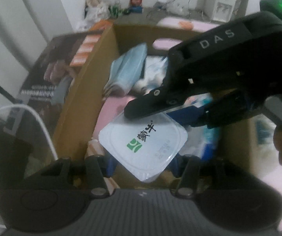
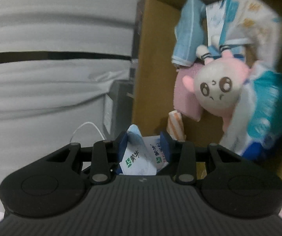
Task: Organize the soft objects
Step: 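Carry the yogurt cup with both grippers over the cardboard box, then lower the yogurt cup into the box and open both grippers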
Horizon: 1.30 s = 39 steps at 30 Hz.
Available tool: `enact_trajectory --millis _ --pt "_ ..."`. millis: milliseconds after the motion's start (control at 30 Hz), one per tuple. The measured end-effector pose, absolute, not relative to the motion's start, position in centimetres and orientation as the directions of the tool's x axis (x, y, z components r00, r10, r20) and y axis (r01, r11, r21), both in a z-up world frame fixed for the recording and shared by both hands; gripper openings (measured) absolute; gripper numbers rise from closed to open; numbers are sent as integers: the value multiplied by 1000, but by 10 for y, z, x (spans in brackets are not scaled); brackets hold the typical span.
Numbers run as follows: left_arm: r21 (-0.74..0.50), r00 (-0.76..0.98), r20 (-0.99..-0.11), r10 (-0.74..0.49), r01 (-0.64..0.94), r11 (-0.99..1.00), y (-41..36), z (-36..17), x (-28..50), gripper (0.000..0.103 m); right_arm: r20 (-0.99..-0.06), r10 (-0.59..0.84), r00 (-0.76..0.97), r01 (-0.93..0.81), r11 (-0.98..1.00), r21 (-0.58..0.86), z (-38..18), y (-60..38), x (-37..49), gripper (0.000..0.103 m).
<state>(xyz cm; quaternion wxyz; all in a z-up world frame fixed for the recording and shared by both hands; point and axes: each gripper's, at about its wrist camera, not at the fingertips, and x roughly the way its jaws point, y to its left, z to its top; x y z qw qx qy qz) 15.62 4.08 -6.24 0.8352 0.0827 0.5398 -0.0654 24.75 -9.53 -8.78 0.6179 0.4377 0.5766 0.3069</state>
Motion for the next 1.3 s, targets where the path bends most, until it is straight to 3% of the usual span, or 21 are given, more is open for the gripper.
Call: enact_trajectory --millis 300,567,767,933,1033,1067,1300 --pt "-21 294 -951 -95 246 969 55 -114 173 53 -643 766 21 54 641 766 -130 -48 270 39" --pt "-43 296 -947 -123 263 964 56 -116 170 53 -705 709 25 -23 705 709 -121 -34 263 38" --pt "-21 283 -954 -103 279 960 50 -121 166 67 -757 652 37 -123 755 644 -117 -20 259 41" --pt "1 334 -937 -98 285 958 46 -109 159 80 -739 671 67 -102 741 664 -117 -26 254 49" --pt "24 367 -926 -84 281 959 45 -99 156 84 -716 689 109 -70 724 686 -115 -38 250 61" --pt "30 380 -921 -82 282 959 44 -96 155 85 -706 697 127 -55 715 697 -113 -42 248 66" --pt "69 437 -896 -82 319 945 37 -82 147 87 -618 726 302 37 639 768 -97 -85 222 73"
